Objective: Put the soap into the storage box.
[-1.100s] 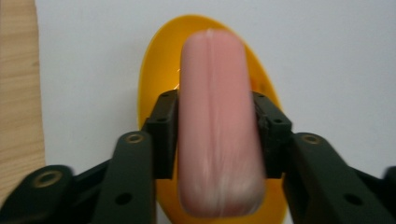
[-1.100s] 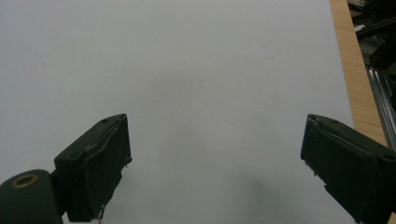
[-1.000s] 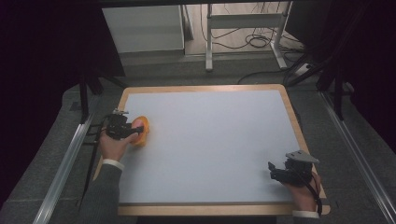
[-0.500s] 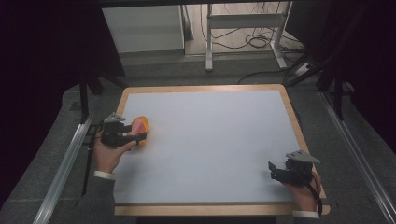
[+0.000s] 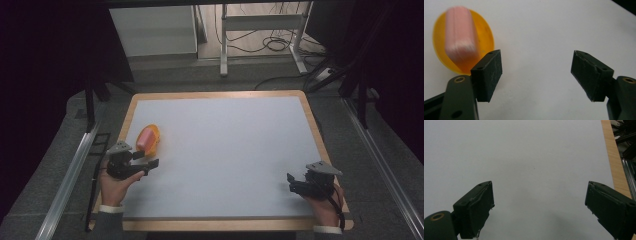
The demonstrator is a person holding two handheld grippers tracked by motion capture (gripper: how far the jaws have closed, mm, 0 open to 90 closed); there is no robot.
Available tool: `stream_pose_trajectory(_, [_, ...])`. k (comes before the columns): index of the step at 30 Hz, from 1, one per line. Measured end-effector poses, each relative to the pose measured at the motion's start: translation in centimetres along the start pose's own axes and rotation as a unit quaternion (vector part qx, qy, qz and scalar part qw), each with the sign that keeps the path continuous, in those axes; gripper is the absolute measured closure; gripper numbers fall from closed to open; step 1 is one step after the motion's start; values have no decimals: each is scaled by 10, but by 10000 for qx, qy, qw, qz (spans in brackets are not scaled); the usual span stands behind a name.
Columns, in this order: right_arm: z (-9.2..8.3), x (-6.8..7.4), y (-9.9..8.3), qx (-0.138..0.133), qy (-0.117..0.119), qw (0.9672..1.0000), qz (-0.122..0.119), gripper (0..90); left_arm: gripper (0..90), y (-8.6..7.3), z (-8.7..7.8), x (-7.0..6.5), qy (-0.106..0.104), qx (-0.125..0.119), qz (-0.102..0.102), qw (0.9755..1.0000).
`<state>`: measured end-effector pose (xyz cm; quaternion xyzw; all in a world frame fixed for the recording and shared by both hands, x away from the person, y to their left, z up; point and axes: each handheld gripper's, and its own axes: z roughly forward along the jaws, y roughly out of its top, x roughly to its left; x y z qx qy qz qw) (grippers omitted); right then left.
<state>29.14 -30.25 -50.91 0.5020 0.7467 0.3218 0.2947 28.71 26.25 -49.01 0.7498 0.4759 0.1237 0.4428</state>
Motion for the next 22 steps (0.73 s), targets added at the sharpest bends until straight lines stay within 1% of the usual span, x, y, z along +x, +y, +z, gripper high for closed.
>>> stream_pose_trajectory(4, [0, 1, 0, -3, -8, 10000, -9, 81, 258, -14, 4, -1, -49, 48, -144, 9999])
stream_pose_trajectory(6, [0, 2, 0, -6, -6, 10000, -32, 81, 259, -20, 5, -1, -35, 92, -172, 9998])
stream_pose_trajectory(9, [2, 3, 0, 10, 8, 10000, -56, 81, 258, -28, 8, 1, -76, 153, -202, 9997])
stream_pose_trajectory(11, [2, 4, 1, 9, -4, 10000, -51, 81, 258, -28, 9, 0, -24, 183, -170, 9997])
stream_pose_trajectory(14, [1, 4, 1, -13, -25, 10000, -60, 81, 259, -28, 6, 1, 29, 97, -178, 9998])
stream_pose_trajectory(17, [1, 4, 2, -19, -42, 10000, -69, 81, 259, -27, 5, 2, 28, 51, -209, 9998])
stream_pose_trajectory(19, [2, 5, 1, -6, -46, 9999, -92, 81, 258, -27, 7, 2, -2, 65, -200, 9998])
stream_pose_trajectory(22, [4, 7, 1, 12, -53, 9999, -133, 81, 257, -27, 9, 3, 24, 133, -193, 9997])
